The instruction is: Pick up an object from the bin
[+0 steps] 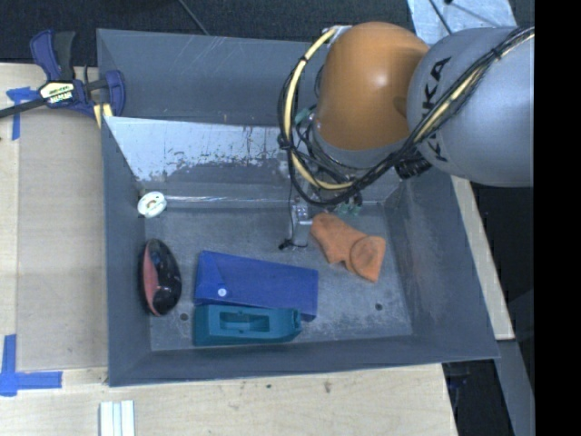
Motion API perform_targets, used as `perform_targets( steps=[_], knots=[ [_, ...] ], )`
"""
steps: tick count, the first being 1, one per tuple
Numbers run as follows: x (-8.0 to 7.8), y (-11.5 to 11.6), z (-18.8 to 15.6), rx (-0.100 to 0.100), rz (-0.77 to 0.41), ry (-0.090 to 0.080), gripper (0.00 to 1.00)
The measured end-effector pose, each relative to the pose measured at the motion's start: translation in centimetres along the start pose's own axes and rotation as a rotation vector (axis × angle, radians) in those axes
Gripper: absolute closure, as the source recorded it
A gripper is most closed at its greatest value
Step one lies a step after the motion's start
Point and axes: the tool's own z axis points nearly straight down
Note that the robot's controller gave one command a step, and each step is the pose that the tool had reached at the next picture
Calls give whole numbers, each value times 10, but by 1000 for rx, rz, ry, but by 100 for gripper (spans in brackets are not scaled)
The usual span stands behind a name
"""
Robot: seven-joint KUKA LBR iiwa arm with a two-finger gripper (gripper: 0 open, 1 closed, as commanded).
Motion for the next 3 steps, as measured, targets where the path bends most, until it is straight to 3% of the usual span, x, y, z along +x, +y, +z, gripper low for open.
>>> perform_targets(
  steps=[1,3],
  knots=[
    [-1,0,-5,-1,1,-8,0],
    [19,-76,52,5,-59,-8,0]
  ],
)
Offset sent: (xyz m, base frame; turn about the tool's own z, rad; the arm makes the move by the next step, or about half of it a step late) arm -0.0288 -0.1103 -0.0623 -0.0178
